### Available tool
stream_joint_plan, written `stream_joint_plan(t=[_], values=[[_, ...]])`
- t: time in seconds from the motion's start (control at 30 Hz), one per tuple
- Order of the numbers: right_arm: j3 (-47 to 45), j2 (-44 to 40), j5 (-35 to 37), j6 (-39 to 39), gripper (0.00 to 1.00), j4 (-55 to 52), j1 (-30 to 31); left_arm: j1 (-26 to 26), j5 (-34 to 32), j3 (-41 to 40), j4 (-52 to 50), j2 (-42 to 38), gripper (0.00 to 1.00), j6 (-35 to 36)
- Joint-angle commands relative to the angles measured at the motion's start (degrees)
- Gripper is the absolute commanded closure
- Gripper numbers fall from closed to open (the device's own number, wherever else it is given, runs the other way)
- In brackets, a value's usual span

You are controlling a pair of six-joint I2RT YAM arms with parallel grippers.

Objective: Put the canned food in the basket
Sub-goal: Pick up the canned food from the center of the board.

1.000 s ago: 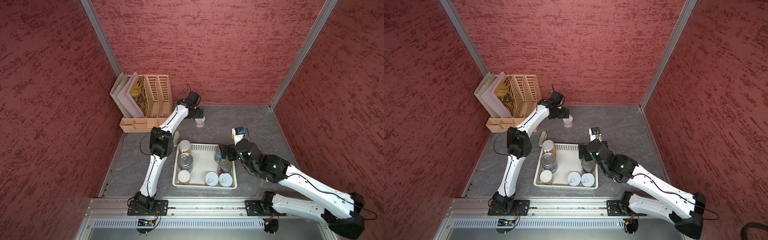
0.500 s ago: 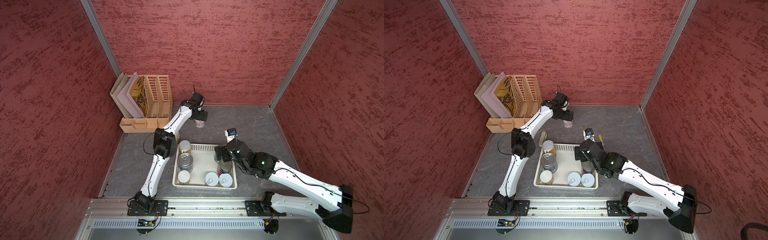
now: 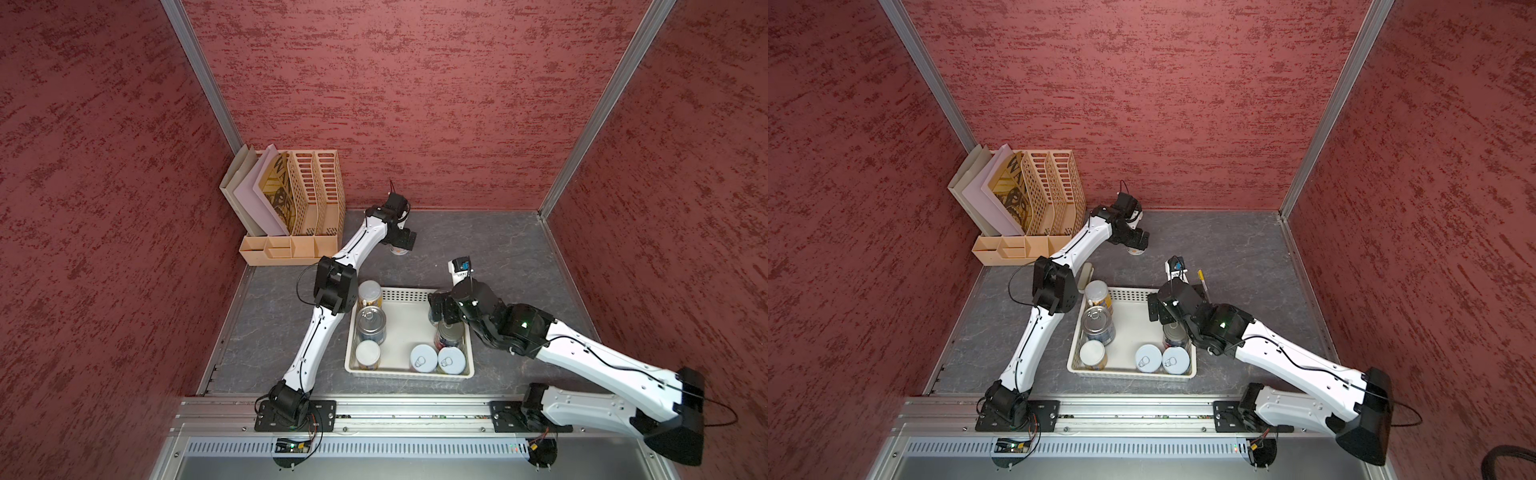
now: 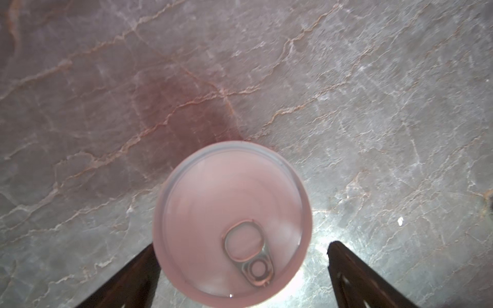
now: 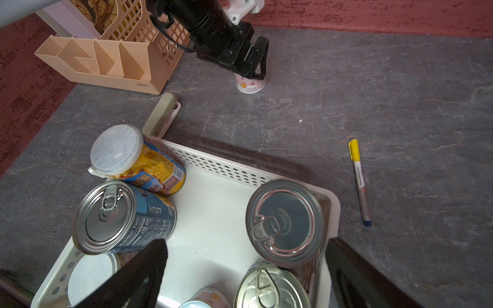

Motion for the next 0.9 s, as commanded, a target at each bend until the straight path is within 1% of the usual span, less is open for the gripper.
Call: stream_joint_plan(t=[0.0,0.33,0.5,0.87], values=[[2.2,0.7,-0.7,0.4,0.02,0.5,-0.2,-0.1,1.0,1.6,2.2,0.6,0.0,2.0],[2.5,1.6,-1.6,0.2,0.02,0.5,-0.2,-0.2,-1.3,1.8,4.6,1.7,0.0,4.8],[2.8,2.1,-1.8,0.2,0.02,0.5,-0.2,-0.6,-1.1,1.7,5.4,2.1,0.0,6.2],[2.7,2.0,-2.0,0.2,0.02,0.5,-0.3,-1.5,-5.9,1.8,5.5,3.6,0.0,9.0]])
